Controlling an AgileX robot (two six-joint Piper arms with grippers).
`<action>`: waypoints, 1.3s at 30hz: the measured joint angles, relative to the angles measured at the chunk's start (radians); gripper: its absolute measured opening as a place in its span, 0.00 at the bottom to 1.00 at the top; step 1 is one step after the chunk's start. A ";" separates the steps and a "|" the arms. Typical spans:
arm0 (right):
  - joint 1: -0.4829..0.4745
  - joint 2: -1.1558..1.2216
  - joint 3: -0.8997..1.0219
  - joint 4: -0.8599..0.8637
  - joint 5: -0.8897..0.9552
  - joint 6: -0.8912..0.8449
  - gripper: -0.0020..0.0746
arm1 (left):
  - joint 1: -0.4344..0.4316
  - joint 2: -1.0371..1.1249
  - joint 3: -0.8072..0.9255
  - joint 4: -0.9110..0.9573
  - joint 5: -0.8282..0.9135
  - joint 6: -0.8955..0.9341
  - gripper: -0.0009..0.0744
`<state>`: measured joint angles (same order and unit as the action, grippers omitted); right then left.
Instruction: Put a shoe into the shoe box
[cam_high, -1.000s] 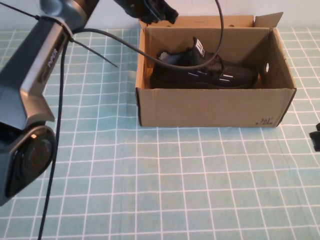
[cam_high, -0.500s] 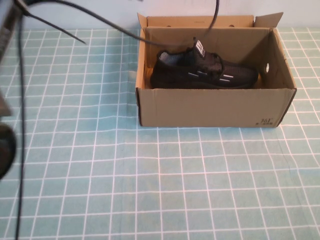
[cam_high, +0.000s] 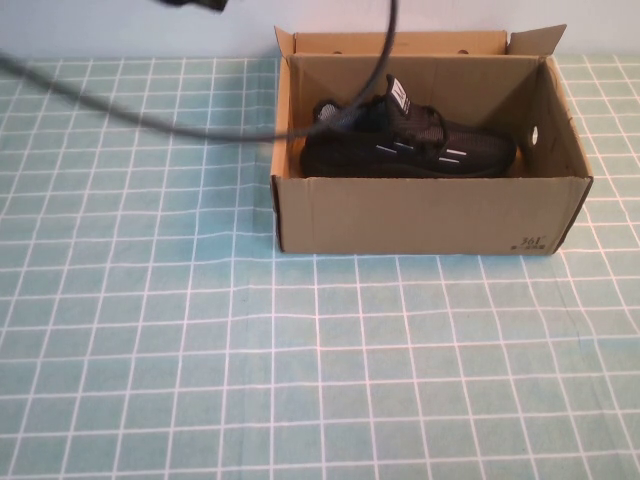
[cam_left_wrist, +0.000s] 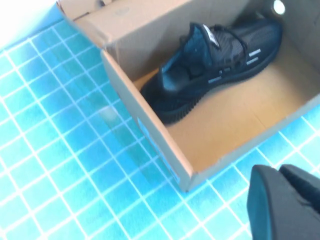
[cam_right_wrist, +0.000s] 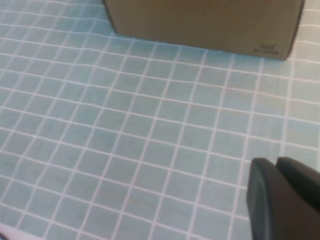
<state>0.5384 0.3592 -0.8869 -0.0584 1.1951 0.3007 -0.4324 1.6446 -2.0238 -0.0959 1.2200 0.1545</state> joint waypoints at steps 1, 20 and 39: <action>0.000 -0.031 0.024 0.015 -0.008 0.000 0.03 | 0.000 -0.043 0.064 0.000 -0.029 -0.003 0.01; 0.000 -0.147 0.238 0.064 -0.314 -0.066 0.03 | 0.000 -1.016 1.344 -0.107 -0.699 -0.007 0.01; 0.000 -0.145 0.817 0.044 -1.239 -0.094 0.03 | 0.000 -1.629 1.918 -0.030 -1.104 0.096 0.01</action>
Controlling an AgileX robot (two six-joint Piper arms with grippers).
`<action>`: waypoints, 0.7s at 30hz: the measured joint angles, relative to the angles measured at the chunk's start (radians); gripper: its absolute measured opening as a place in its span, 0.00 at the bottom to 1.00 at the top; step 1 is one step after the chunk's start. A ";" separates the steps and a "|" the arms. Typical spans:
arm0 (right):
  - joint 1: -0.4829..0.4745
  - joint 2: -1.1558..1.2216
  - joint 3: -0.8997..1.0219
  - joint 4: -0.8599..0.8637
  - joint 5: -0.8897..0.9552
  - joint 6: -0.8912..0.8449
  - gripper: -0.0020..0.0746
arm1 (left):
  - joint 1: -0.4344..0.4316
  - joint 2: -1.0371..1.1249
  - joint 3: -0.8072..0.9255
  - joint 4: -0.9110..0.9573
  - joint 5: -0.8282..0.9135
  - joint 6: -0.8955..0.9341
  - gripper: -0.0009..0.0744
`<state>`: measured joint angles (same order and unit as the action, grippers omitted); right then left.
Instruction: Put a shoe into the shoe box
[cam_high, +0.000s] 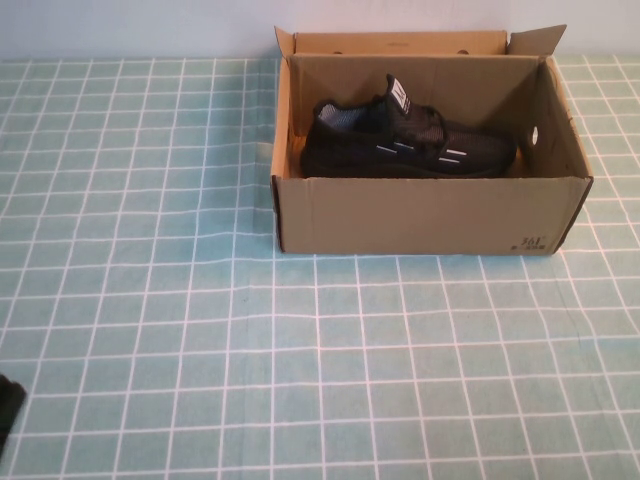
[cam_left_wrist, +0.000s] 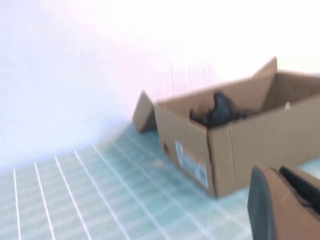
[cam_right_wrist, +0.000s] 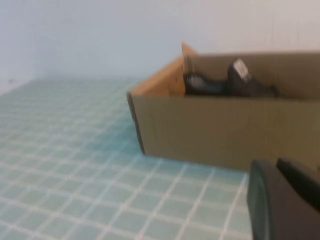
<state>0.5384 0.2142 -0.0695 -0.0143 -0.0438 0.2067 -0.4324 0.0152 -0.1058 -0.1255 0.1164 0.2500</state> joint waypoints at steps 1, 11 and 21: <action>0.000 0.000 0.022 0.000 -0.002 0.000 0.03 | 0.000 0.000 0.019 0.005 -0.002 0.001 0.01; 0.000 0.000 0.096 0.000 0.122 0.000 0.03 | 0.000 0.000 0.131 0.018 -0.006 0.006 0.01; 0.000 0.000 0.096 0.000 0.159 0.000 0.03 | 0.000 0.000 0.132 0.021 0.020 0.006 0.01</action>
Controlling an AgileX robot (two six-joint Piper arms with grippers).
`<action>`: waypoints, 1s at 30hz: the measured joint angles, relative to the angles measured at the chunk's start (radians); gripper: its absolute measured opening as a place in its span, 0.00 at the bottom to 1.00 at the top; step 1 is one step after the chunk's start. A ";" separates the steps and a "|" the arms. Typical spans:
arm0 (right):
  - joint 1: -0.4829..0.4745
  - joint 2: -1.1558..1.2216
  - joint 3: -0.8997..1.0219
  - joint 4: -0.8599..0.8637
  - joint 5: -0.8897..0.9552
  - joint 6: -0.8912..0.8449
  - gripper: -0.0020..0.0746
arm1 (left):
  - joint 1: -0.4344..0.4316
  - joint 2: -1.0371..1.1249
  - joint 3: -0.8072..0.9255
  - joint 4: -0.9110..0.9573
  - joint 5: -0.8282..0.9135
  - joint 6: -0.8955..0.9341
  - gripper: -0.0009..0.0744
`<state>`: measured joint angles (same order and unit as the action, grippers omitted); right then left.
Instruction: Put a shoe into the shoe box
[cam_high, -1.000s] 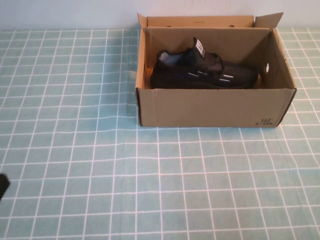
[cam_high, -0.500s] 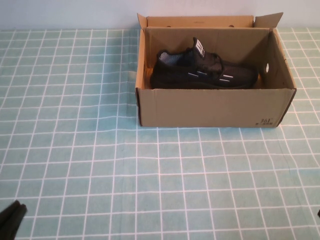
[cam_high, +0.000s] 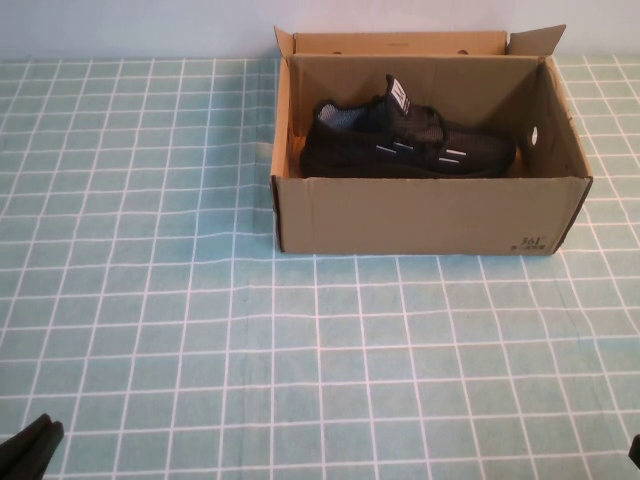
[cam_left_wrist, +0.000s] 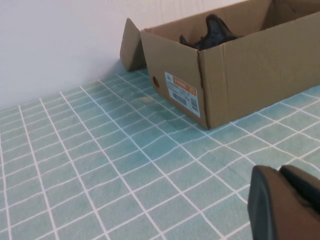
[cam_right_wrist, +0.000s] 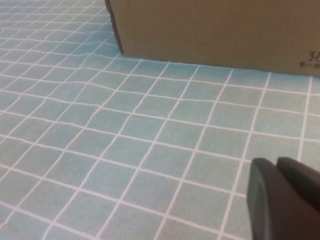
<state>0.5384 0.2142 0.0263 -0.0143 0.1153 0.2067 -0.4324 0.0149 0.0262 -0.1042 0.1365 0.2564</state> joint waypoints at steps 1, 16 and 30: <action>-0.003 -0.002 0.000 0.000 0.000 0.000 0.03 | 0.000 0.000 0.000 0.000 0.003 0.000 0.01; -0.554 -0.111 0.000 -0.043 0.044 -0.023 0.03 | 0.000 0.000 0.000 0.000 0.009 0.000 0.01; -0.553 -0.222 0.000 -0.092 0.209 -0.084 0.03 | 0.000 0.000 0.000 0.000 0.009 0.000 0.01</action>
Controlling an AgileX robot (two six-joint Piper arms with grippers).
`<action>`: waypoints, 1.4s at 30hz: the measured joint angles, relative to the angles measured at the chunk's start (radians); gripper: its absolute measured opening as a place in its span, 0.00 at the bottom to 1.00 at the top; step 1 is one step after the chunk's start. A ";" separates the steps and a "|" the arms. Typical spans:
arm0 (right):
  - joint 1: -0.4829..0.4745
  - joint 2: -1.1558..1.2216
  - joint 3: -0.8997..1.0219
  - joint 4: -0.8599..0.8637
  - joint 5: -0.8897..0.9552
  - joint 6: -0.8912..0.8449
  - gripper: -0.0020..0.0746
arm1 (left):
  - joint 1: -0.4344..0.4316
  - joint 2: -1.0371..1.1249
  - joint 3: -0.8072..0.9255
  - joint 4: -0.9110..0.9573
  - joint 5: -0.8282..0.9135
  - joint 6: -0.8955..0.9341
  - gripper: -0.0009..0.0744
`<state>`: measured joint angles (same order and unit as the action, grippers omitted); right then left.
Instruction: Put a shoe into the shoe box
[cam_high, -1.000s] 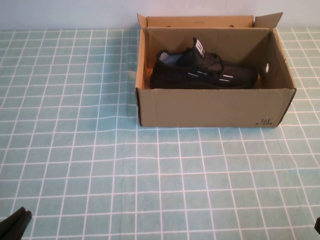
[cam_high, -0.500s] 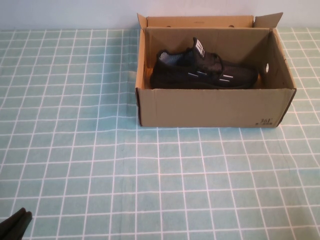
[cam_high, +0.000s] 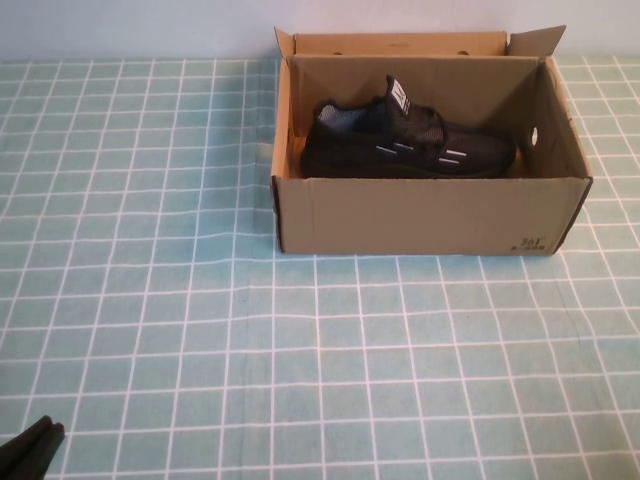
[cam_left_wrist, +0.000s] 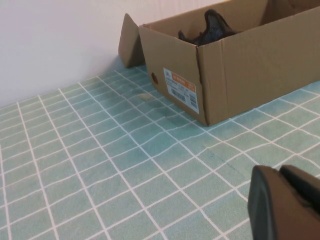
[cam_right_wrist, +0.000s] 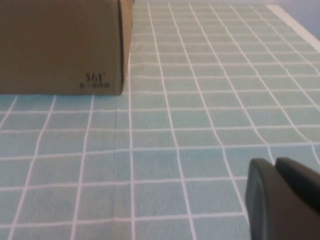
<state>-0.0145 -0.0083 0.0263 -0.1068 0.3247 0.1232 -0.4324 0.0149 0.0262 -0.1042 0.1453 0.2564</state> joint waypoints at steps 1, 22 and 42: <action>0.000 0.000 0.000 0.000 0.023 0.000 0.03 | 0.000 0.000 0.000 0.000 0.000 0.000 0.01; 0.000 0.000 0.000 -0.004 0.070 0.000 0.03 | 0.000 0.000 0.001 0.000 0.001 0.000 0.01; 0.000 -0.004 0.000 -0.005 0.070 -0.002 0.03 | 0.241 -0.002 0.001 -0.038 -0.160 -0.077 0.01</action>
<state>-0.0145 -0.0122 0.0263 -0.1113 0.3949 0.1216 -0.1910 0.0132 0.0277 -0.1421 -0.0143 0.1789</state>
